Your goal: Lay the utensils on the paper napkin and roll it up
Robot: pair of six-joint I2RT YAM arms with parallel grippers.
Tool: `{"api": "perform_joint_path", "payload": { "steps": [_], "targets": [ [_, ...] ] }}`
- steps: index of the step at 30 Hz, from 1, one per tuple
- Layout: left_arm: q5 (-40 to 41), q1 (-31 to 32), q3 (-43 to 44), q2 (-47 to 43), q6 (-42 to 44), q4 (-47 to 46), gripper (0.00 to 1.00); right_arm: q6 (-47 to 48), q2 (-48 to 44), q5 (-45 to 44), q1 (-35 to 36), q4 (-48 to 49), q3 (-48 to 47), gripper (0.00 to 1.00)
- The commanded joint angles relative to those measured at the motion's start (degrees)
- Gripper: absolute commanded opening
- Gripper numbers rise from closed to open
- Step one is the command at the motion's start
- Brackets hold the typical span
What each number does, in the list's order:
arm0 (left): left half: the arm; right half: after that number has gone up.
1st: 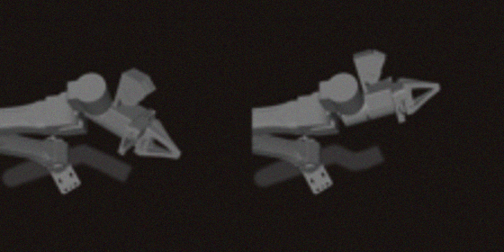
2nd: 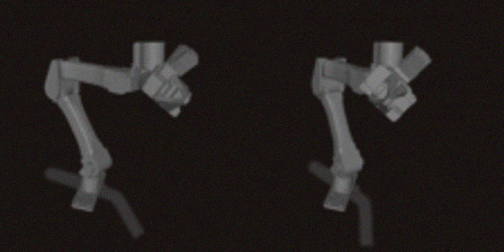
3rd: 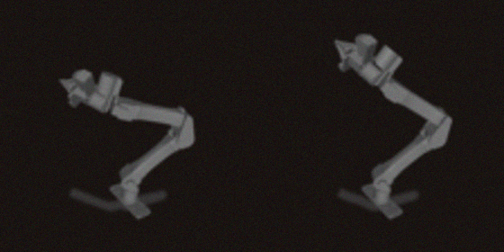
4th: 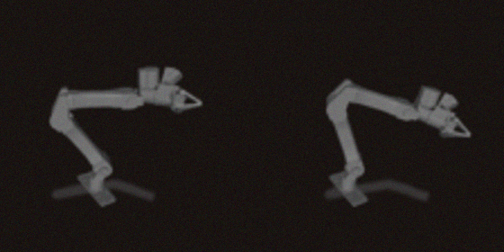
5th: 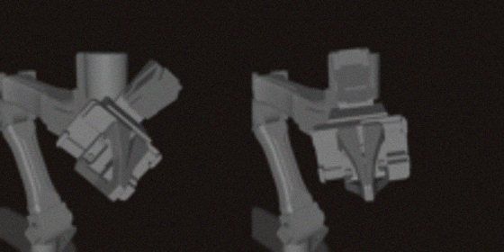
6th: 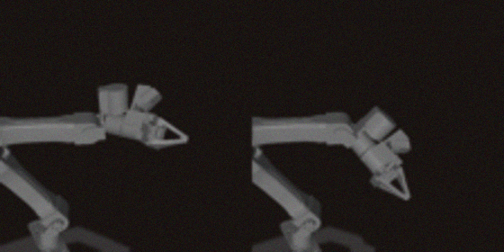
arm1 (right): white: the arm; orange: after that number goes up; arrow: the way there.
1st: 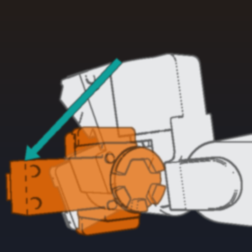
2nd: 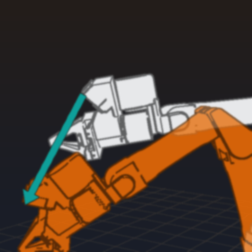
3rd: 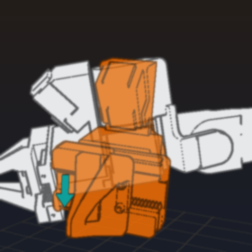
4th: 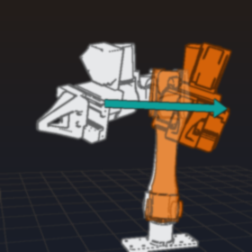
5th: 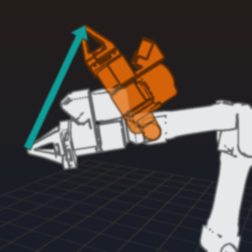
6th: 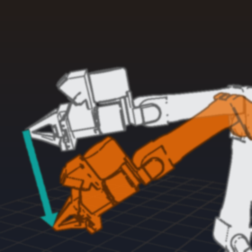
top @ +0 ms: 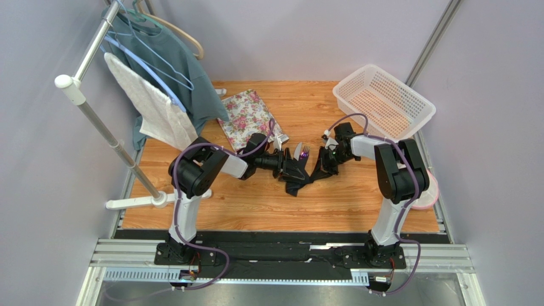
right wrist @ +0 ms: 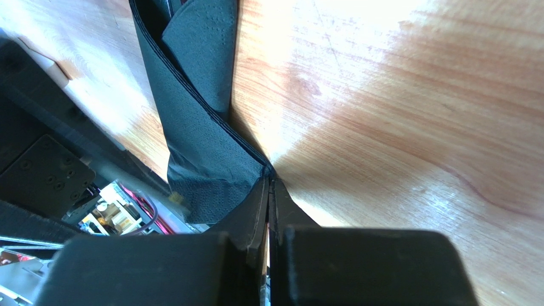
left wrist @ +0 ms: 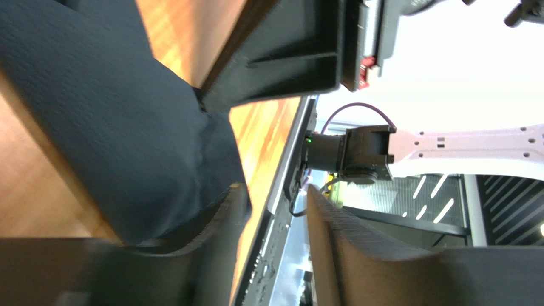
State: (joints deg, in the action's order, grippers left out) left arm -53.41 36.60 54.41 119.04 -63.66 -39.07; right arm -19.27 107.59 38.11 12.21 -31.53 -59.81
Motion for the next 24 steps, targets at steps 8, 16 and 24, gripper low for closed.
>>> {"api": "perform_joint_path", "payload": {
  "steps": [8, 16, 24],
  "targets": [
    [-0.82, -0.13, -1.5, -5.32, 8.02, 11.28, 0.24, 1.95, -1.42, -3.21, 0.01, 1.38, 1.19, 0.0],
    [0.49, -0.21, -1.24, -1.72, 15.84, 20.87, 0.13, 1.95, -1.24, -3.65, 0.01, 1.38, 0.75, 0.0],
    [3.04, -0.3, 1.48, 1.89, 20.41, 28.69, 0.08, 2.22, -2.12, -1.11, 0.01, 0.5, -1.53, 0.09]
  ]
}}
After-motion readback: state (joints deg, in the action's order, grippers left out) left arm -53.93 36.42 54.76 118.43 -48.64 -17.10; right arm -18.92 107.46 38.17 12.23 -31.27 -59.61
